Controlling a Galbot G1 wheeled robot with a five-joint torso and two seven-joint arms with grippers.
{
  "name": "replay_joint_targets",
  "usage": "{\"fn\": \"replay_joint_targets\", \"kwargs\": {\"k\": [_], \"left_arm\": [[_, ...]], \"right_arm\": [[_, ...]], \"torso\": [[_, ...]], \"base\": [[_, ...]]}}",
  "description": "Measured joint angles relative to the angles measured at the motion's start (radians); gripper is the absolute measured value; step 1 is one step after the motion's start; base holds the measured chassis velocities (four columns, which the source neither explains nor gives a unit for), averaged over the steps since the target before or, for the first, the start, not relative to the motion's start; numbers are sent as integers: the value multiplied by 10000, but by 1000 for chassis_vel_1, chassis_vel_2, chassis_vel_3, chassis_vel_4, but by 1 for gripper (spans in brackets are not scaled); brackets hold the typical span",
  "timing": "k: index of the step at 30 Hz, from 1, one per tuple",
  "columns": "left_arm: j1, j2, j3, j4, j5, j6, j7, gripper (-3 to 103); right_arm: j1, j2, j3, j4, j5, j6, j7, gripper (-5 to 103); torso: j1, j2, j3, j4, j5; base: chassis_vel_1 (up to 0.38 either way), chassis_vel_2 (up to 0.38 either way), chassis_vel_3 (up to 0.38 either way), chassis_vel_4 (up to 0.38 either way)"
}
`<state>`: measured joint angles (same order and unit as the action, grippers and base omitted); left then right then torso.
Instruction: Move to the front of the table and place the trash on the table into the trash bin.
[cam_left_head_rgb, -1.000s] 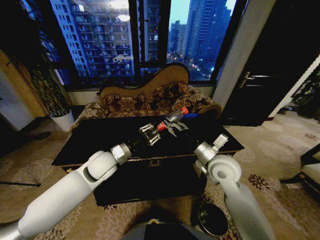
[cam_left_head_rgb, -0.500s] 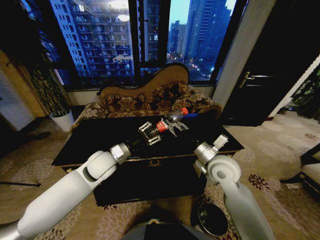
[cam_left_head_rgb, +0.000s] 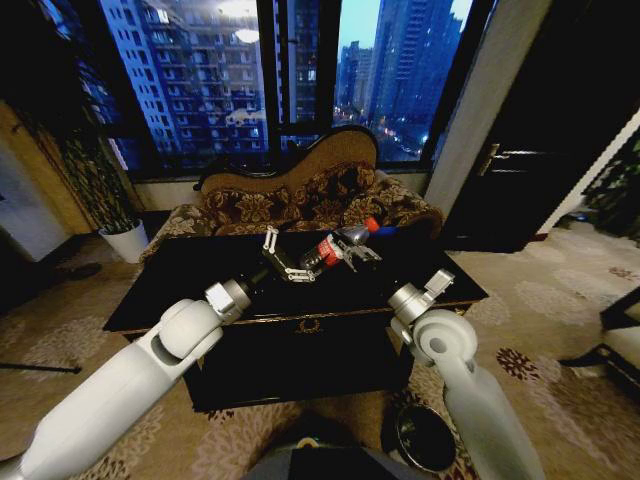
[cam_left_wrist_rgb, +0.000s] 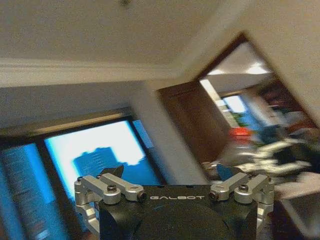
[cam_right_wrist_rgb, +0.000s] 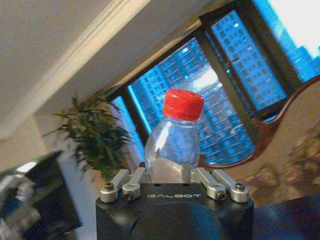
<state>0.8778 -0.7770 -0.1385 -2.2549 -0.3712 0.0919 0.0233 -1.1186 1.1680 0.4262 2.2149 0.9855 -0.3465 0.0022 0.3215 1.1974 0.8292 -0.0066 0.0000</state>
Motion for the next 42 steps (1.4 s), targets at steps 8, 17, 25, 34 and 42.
{"fn": "replay_joint_targets", "kwargs": {"k": [8, 17, 25, 34, 42], "left_arm": [[649, -812, -1626, 4, -6, 1731, -2087, 100], [1228, -947, -4175, 1425, -426, 2762, -2934, 100], [2225, -583, -5691, 2201, -1840, 3429, -2830, 100], [3253, -208, -6731, 2929, -2301, 3082, -2701, 100], [3205, -194, -6693, 2879, -2330, 3067, -2579, 100]], "right_arm": [[29, 6, 106, -964, -2559, 704, -5, 30], [372, -109, 582, -2151, -5052, 985, -13, 30], [601, -150, 608, -2664, -5965, 970, -23, 30], [430, -245, 616, -2643, -6090, 1005, -23, 30], [158, -265, 839, -2416, -5997, 989, -23, 30]], "torso": [[0, 0, 0, 0, 1], [1, 0, 1, -1, -2], [1, 0, 0, 1, -2], [0, 0, 0, 1, -2], [1, 0, 1, -1, -1]], "base": [[0, 0, 0, 0], [0, 0, 0, 0], [0, 0, 0, 0], [0, 0, 0, 0], [0, 0, 0, 0]]}}
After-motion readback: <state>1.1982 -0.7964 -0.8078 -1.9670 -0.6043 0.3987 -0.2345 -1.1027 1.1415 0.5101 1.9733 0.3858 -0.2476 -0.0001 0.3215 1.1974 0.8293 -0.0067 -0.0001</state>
